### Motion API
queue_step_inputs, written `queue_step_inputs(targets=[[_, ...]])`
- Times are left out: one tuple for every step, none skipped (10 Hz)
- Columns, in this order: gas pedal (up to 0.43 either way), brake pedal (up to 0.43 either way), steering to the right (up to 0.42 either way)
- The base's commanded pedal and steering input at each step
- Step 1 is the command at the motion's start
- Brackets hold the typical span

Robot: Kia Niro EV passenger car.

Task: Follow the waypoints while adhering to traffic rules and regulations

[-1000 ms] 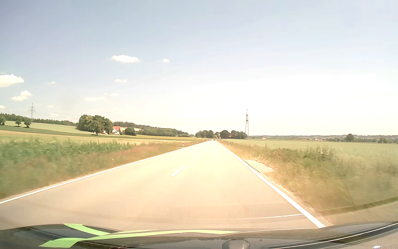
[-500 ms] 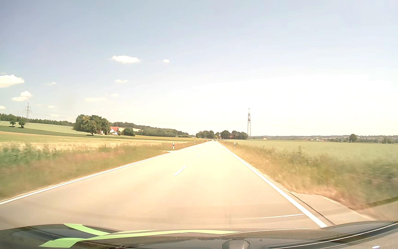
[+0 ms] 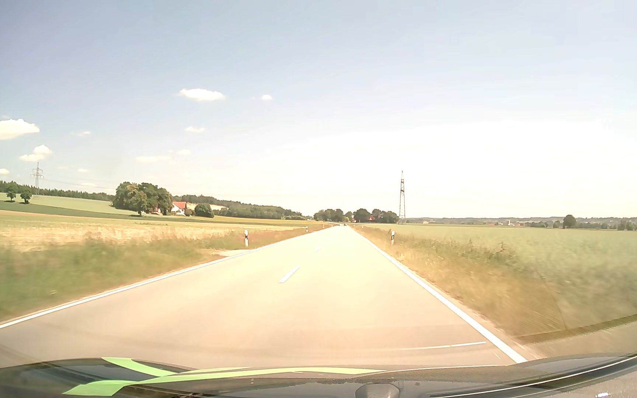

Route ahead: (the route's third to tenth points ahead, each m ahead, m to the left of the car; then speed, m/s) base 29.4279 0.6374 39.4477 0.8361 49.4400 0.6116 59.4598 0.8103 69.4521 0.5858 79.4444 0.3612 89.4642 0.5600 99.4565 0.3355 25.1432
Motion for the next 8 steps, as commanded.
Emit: queue_step_inputs(targets=[[0.260,0.000,0.000],[0.248,0.000,0.000],[0.240,0.000,0.000],[0.228,0.000,0.000],[0.228,0.000,0.000],[0.228,0.000,0.001],[0.228,0.000,0.002],[0.240,0.000,0.002]])
